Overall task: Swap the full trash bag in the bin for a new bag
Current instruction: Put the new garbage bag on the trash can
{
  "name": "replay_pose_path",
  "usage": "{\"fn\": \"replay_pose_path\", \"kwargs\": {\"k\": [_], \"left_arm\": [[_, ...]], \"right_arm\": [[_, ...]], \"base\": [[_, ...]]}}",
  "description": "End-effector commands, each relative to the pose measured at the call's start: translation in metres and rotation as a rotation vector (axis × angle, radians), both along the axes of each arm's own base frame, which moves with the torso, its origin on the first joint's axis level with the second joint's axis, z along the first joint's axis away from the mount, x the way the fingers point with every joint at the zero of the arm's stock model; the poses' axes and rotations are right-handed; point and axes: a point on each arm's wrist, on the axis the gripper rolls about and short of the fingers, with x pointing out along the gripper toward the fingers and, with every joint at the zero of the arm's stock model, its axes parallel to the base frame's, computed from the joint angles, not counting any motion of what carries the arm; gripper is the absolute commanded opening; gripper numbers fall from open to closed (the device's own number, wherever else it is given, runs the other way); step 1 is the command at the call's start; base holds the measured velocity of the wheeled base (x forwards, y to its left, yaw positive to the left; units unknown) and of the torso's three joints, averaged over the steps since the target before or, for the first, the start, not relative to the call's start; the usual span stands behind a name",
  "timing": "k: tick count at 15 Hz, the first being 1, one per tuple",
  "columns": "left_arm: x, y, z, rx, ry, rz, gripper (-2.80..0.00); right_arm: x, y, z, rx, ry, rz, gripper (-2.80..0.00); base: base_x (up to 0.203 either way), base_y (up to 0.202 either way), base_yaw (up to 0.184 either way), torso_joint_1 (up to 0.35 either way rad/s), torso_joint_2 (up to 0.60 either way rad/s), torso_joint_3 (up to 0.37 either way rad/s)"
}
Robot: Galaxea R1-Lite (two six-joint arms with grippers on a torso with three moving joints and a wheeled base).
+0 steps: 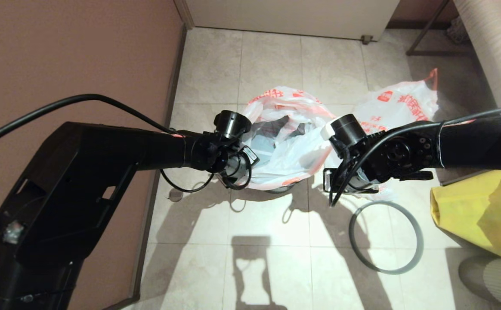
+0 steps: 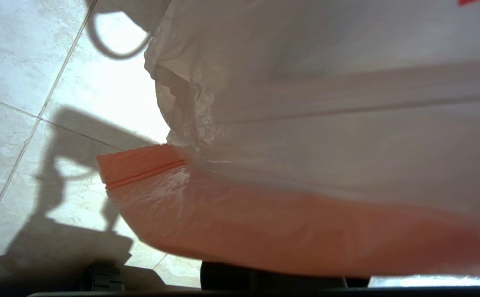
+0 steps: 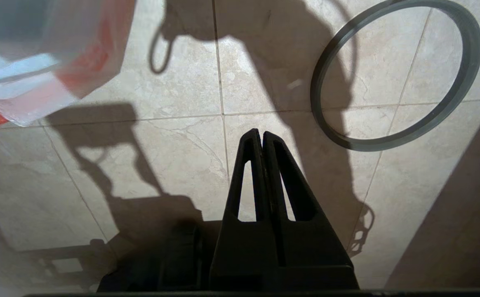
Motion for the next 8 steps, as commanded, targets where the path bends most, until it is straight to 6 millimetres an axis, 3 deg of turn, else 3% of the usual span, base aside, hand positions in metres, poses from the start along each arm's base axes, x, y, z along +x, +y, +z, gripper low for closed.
{"fn": "replay_pose_path", "kwargs": {"k": [1,8], "left_arm": [[0.001,0.0,-0.002,-0.001,0.004,0.007,-2.8],[0.002,0.0,-0.001,-0.003,-0.002,0.006,-2.8]], "right_arm": [[0.003,0.002,-0.009,-0.006,0.026,0.005,-2.8],[0.017,0.004,-0.044,-0.039,0.1,-0.001,-2.8]], "base": [[0.0,0.0,0.0,0.0,0.0,0.0],[0.0,0.0,0.0,0.0,0.0,0.0]]}}
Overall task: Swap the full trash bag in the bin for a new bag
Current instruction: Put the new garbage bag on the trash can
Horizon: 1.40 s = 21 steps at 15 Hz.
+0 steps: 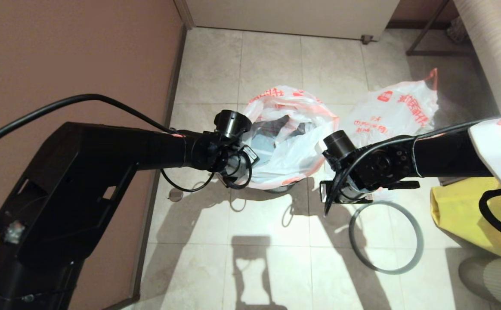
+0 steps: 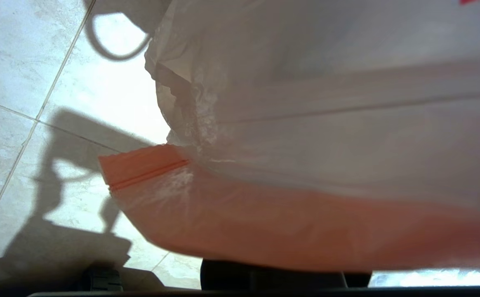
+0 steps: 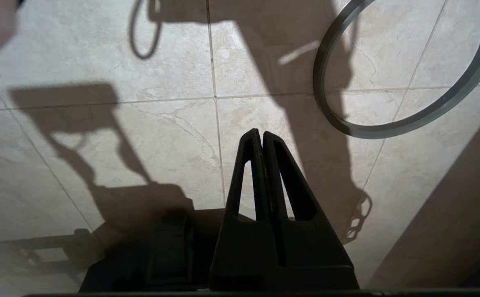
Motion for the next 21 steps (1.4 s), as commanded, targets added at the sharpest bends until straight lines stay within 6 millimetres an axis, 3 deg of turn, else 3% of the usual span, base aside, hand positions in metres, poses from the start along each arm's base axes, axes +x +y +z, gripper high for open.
{"fn": "replay_pose_path", "kwargs": {"k": [1,6,8,12,21], "left_arm": [[0.001,0.0,-0.002,-0.002,0.004,0.005,-2.8],[0.0,0.0,-0.006,0.005,0.018,0.006,-2.8],[-0.004,0.002,-0.013,0.022,0.047,0.007,-2.8],[-0.005,0.008,-0.003,0.02,0.02,0.028,-2.8],[-0.007,0.0,-0.002,0.016,0.014,0.009,-2.8]], "right_arm": [[0.004,0.001,-0.01,-0.012,0.021,-0.005,-2.8],[-0.021,0.005,0.036,0.039,-0.071,0.029,-2.8],[-0.025,0.0,0.034,0.032,-0.059,0.023,-2.8],[-0.031,-0.002,0.046,0.048,-0.08,0.031,-2.8],[-0.024,0.002,0.054,0.113,-0.151,0.004,-2.8]], "base": [[0.0,0.0,0.0,0.0,0.0,0.0],[0.0,0.0,0.0,0.0,0.0,0.0],[0.0,0.0,0.0,0.0,0.0,0.0],[0.0,0.0,0.0,0.0,0.0,0.0],[0.0,0.0,0.0,0.0,0.0,0.0]]}}
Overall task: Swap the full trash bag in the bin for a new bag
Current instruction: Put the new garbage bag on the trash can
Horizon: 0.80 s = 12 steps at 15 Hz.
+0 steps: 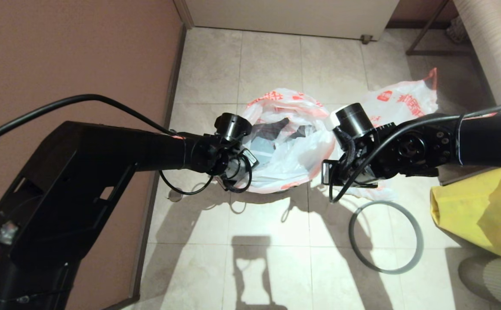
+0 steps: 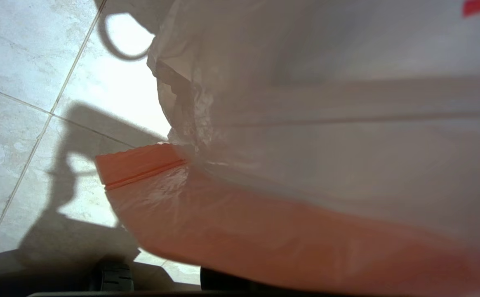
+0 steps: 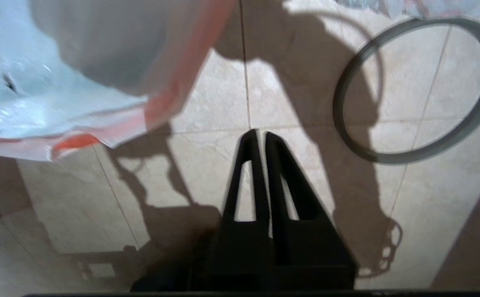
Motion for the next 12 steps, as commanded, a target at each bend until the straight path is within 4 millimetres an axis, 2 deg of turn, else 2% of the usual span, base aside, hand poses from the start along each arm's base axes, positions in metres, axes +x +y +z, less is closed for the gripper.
{"fn": "replay_pose_path", "kwargs": {"k": [1,4,8,12], "left_arm": [[0.0,0.0,0.001,-0.004,0.001,0.005,-2.8],[0.001,0.0,0.0,-0.006,-0.002,0.005,-2.8],[0.002,-0.001,-0.003,-0.004,0.003,0.003,-2.8],[0.001,0.0,0.002,-0.009,-0.005,0.004,-2.8]], "right_arm": [[0.005,0.003,0.001,0.026,-0.022,-0.012,0.0],[0.019,0.011,0.006,0.081,-0.085,-0.021,0.0],[0.045,0.026,-0.008,0.115,-0.089,-0.047,0.0],[0.052,0.031,-0.011,0.121,-0.095,-0.048,0.0]], "base": [[0.0,0.0,0.0,0.0,0.0,0.0],[0.0,0.0,0.0,0.0,0.0,0.0],[0.0,0.0,0.0,0.0,0.0,0.0],[0.0,0.0,0.0,0.0,0.0,0.0]]}}
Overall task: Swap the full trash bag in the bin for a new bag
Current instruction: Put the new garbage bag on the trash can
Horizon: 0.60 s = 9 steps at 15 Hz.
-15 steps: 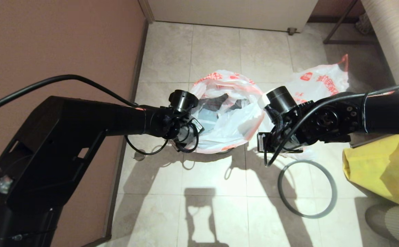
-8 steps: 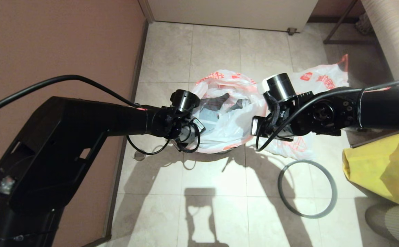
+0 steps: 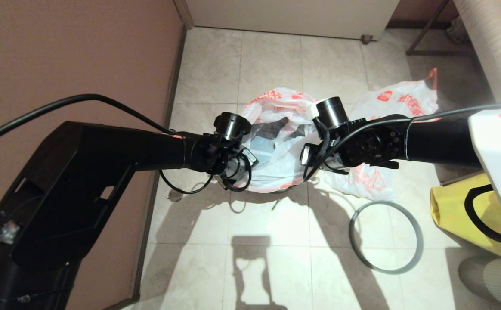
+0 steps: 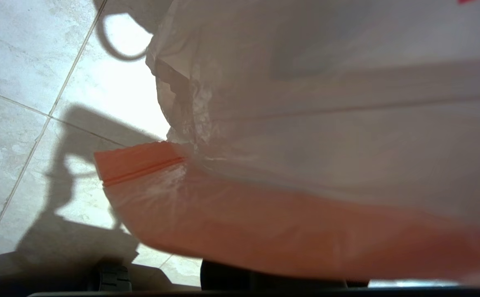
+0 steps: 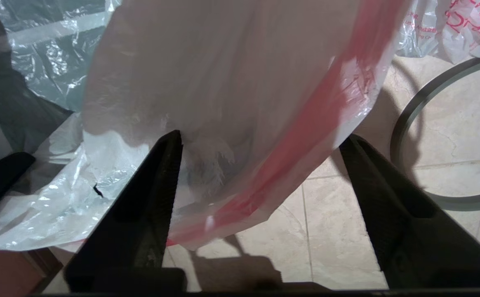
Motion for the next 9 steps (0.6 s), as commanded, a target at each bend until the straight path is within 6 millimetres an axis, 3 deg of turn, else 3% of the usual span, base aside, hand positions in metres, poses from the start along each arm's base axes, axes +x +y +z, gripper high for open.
{"fn": "replay_pose_path", "kwargs": {"k": [1,5,9], "left_arm": [[-0.001,0.0,0.003,-0.006,-0.004,0.004,-2.8],[-0.002,0.001,0.004,-0.008,-0.006,0.005,-2.8],[-0.002,0.0,0.004,-0.008,-0.005,0.004,-2.8]], "right_arm": [[0.005,0.002,-0.009,-0.009,0.015,-0.004,-2.8],[0.011,-0.002,-0.016,-0.019,0.026,-0.016,-2.8],[0.002,-0.006,-0.002,-0.018,0.024,-0.015,-2.8]], "base": [[0.0,0.0,0.0,0.0,0.0,0.0],[0.0,0.0,0.0,0.0,0.0,0.0],[0.0,0.0,0.0,0.0,0.0,0.0]]}}
